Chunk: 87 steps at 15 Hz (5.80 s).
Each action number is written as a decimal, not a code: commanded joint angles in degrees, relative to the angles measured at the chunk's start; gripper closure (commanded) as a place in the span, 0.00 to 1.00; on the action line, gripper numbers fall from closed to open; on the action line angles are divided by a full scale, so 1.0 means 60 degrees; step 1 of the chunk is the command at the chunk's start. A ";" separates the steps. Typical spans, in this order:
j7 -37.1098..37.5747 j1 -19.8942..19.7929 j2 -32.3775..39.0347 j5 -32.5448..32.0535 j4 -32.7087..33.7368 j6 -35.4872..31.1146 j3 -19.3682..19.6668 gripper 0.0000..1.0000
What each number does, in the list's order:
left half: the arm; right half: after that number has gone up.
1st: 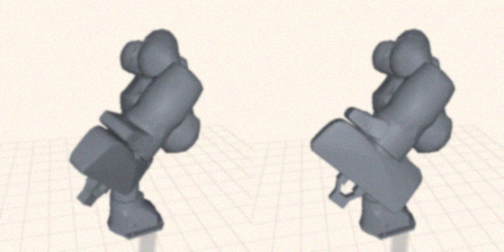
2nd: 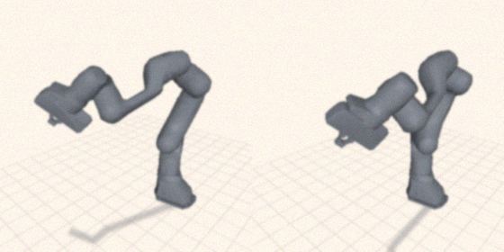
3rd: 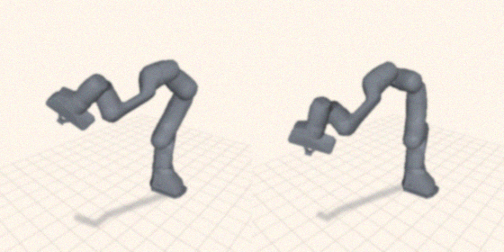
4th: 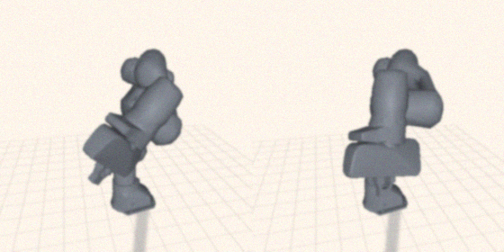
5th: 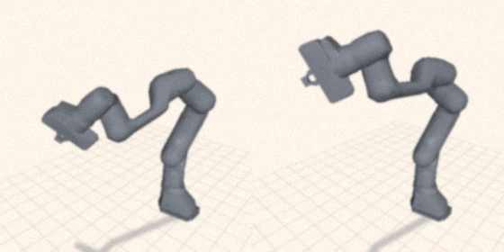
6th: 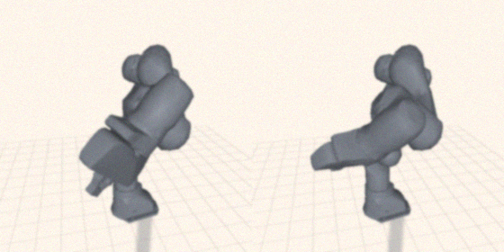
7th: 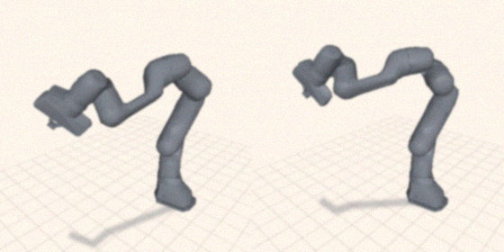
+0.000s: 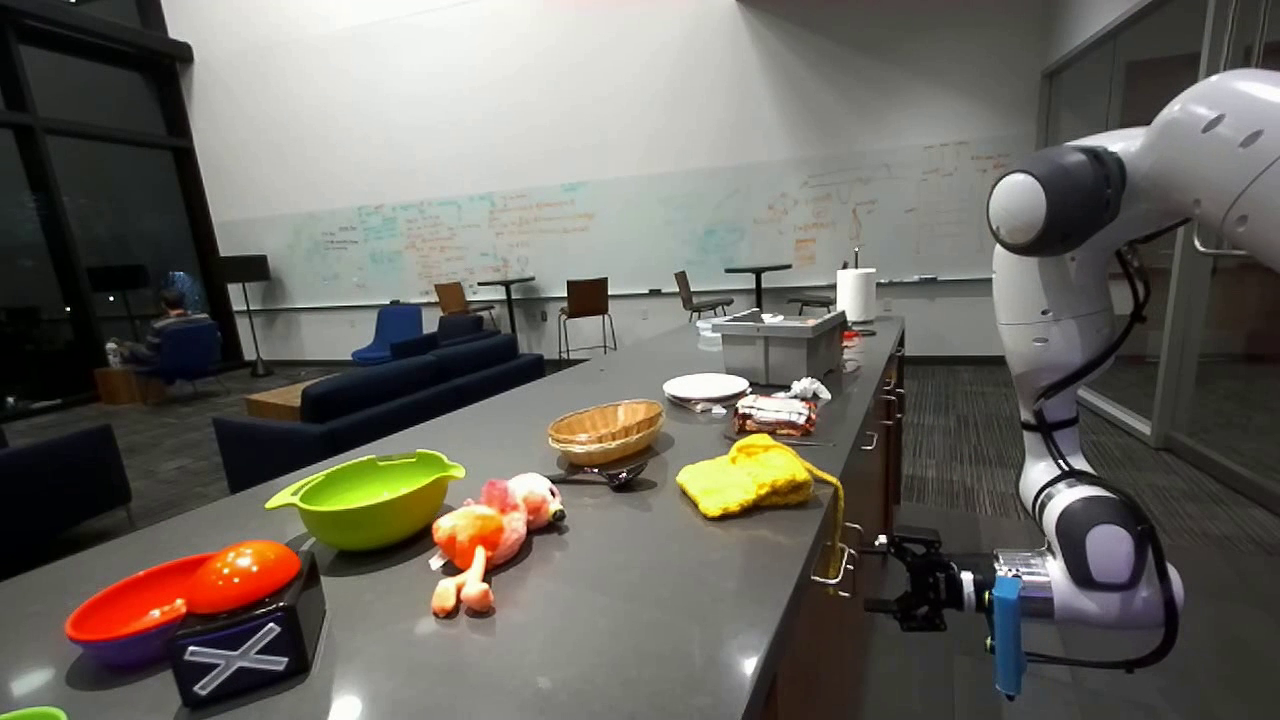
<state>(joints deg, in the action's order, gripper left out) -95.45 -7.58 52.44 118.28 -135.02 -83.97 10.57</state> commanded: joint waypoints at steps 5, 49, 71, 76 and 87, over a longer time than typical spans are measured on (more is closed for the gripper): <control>-0.0091 0.0490 -0.0228 0.0569 0.0062 0.0132 -0.0065 0.00; -0.0020 0.0118 0.0301 -0.1022 -0.0349 0.0216 0.1250 0.97; 0.0097 -0.0218 0.0653 -0.1348 -0.0681 -0.0287 0.2113 0.97; -0.0024 -0.0252 0.0687 -0.1391 -0.0820 -0.0218 0.2304 0.97; -0.0052 -0.0223 0.0600 -0.1332 -0.1018 -0.0252 0.2437 0.97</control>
<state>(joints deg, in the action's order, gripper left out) -95.70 -7.83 52.26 108.24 -143.67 -79.55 24.11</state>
